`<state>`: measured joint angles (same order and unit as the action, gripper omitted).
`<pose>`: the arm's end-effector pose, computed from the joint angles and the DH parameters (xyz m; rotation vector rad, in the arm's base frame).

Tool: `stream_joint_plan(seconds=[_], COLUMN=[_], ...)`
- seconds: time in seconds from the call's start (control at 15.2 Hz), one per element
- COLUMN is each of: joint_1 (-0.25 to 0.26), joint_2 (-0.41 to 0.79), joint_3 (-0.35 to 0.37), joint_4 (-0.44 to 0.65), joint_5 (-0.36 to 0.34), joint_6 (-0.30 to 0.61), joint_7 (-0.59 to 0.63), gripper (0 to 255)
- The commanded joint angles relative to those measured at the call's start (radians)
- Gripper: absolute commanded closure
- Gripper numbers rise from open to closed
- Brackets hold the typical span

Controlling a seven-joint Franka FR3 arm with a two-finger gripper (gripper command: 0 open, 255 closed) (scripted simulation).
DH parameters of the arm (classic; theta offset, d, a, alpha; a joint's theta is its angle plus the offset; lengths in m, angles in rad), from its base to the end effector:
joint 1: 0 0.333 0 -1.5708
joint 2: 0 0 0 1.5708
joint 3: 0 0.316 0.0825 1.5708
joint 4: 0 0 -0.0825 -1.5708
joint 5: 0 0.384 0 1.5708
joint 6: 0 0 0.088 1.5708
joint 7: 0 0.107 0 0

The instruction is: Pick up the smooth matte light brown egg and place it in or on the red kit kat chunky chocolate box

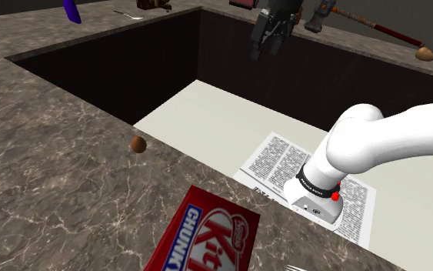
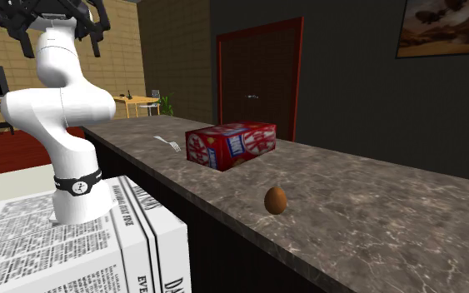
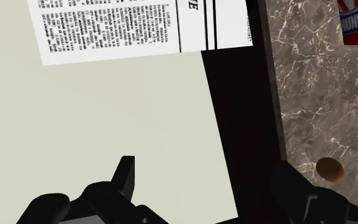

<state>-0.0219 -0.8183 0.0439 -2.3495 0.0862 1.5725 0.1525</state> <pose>0.2984 0.0203 0.6034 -3.0761 0.2189 -0.0560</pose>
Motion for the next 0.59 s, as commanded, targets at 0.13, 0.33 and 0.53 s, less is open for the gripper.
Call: stream_joint_plan(seconds=[0.13,0.33,0.53], joint_1=[0.01,0.023,0.032], joint_2=[0.041,0.111,0.191], joint_3=[0.043,0.108,0.171], joint_4=[-0.004,-0.001,0.014], joint_5=[0.016,0.035,0.046], joint_6=[0.04,0.1,0.158], joint_7=[0.037,0.093,0.149], gripper=[0,0,0])
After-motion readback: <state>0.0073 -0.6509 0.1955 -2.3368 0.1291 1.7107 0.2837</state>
